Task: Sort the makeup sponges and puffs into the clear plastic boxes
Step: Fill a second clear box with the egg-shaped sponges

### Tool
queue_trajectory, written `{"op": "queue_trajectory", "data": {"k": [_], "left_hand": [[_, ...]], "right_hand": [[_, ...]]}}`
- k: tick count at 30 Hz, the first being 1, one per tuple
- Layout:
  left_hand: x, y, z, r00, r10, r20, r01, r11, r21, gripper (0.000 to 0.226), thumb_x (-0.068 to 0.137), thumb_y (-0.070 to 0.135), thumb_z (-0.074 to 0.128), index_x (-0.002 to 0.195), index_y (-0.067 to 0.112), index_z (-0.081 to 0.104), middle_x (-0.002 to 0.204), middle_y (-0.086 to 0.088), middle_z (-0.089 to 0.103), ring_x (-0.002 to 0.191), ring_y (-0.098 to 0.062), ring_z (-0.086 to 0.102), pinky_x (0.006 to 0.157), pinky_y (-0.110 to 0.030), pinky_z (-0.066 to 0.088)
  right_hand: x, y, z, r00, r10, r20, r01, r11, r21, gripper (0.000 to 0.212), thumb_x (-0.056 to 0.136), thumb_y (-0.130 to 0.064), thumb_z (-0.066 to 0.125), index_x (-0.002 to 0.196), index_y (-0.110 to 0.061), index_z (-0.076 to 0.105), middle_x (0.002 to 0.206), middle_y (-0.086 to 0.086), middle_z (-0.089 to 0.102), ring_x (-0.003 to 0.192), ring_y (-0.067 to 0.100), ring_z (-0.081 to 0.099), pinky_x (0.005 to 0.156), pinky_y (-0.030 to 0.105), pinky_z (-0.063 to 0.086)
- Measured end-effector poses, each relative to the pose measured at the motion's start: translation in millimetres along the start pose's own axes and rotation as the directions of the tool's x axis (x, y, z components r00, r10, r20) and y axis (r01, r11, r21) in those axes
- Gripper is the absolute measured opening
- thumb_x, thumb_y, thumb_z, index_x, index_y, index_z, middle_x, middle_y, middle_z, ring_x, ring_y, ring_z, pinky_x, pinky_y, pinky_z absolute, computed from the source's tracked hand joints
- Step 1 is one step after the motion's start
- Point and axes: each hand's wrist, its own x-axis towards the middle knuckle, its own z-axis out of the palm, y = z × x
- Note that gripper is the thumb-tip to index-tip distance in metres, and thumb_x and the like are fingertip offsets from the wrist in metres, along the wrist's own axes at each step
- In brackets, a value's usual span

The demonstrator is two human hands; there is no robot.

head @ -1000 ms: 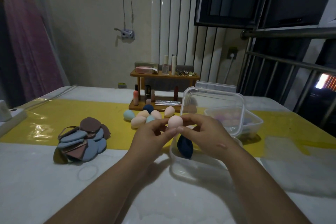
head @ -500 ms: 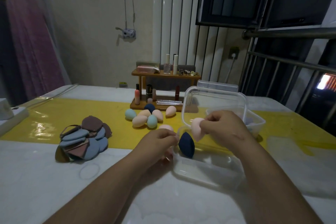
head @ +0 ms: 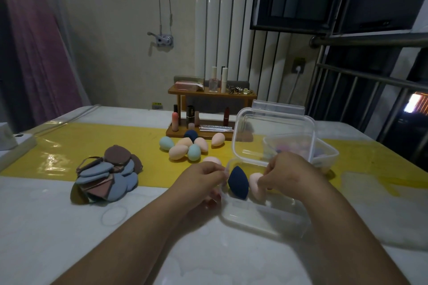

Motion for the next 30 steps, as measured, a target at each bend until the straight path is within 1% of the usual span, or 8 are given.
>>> {"op": "queue_trajectory", "data": {"k": [6,10,13,17,21,23,27,30], "left_hand": [[2,-3,-1,1.000,0.012,-0.009,-0.012,1.000,0.024,0.015,0.092,0.026,0.061,0.095,0.019,0.074,0.090,-0.006,0.073,0.057,-0.005,0.056,0.057,-0.022,0.043],[3,-3,-1,1.000,0.004,0.000,-0.004,1.000,0.006,0.014,0.093,0.027,0.061,0.097,0.020,0.073,0.093,-0.009,0.073,0.050,-0.003,0.054,0.051,-0.020,0.043],[3,-4,-1,1.000,0.007,-0.001,-0.007,1.000,0.016,0.014,0.092,0.026,0.061,0.097,0.020,0.073,0.093,-0.010,0.072,0.056,-0.006,0.057,0.053,-0.021,0.045],[4,-5,-1,1.000,0.009,0.006,-0.009,1.000,0.000,0.014,0.093,0.026,0.061,0.097,0.020,0.073,0.094,-0.014,0.072,0.053,-0.005,0.056,0.051,-0.021,0.045],[7,-7,-2,1.000,0.017,0.006,-0.017,1.000,0.024,0.014,0.093,0.028,0.061,0.096,0.022,0.073,0.092,-0.010,0.072,0.061,-0.009,0.058,0.057,-0.025,0.046],[7,-7,-2,1.000,0.014,0.011,-0.014,1.000,0.026,0.015,0.093,0.027,0.060,0.098,0.021,0.073,0.093,-0.010,0.072,0.060,-0.008,0.058,0.055,-0.024,0.046],[7,-8,-2,0.999,0.021,0.023,-0.022,1.000,0.002,0.016,0.094,0.026,0.060,0.102,0.018,0.071,0.090,-0.012,0.071,0.056,-0.009,0.059,0.050,-0.023,0.045],[9,-8,-2,1.000,0.029,0.011,-0.030,0.998,0.052,0.018,0.093,0.030,0.061,0.105,0.022,0.071,0.088,-0.007,0.071,0.064,-0.013,0.060,0.057,-0.027,0.046]], "right_hand": [[6,-4,2,1.000,0.025,0.003,-0.024,0.997,-0.068,0.035,0.070,-0.043,0.077,0.091,-0.016,0.076,0.089,0.005,0.071,0.086,0.024,0.067,0.083,0.037,0.058],[5,-5,0,0.999,0.046,-0.028,-0.047,0.996,-0.074,0.036,0.071,-0.047,0.079,0.090,-0.017,0.072,0.090,0.005,0.070,0.086,0.024,0.066,0.081,0.034,0.057],[3,-7,-2,0.998,0.063,0.000,-0.063,0.996,-0.069,0.035,0.069,-0.039,0.083,0.092,-0.015,0.073,0.094,0.006,0.070,0.089,0.025,0.066,0.084,0.036,0.058],[0,-6,-1,0.999,0.040,-0.018,-0.040,0.999,-0.024,0.019,0.064,-0.023,0.082,0.080,-0.016,0.076,0.085,0.003,0.071,0.081,0.021,0.066,0.079,0.036,0.060],[-2,-5,-6,0.999,0.025,-0.021,-0.025,1.000,-0.013,0.014,0.067,-0.020,0.081,0.080,-0.015,0.075,0.086,0.005,0.072,0.084,0.023,0.066,0.081,0.035,0.059],[-3,-6,-8,1.000,0.022,-0.019,-0.021,0.999,0.033,0.014,0.067,-0.019,0.083,0.076,-0.016,0.072,0.086,0.005,0.072,0.086,0.024,0.065,0.080,0.035,0.058],[-5,-5,-4,0.990,-0.049,-0.135,0.070,0.986,0.155,0.009,0.073,-0.017,0.077,0.071,-0.021,0.069,0.080,0.002,0.068,0.080,0.021,0.063,0.073,0.036,0.058],[-9,-9,3,0.953,-0.150,-0.262,0.212,0.950,0.229,0.010,0.080,-0.016,0.070,0.082,-0.026,0.069,0.086,-0.006,0.067,0.082,0.014,0.062,0.079,0.038,0.057]]}}
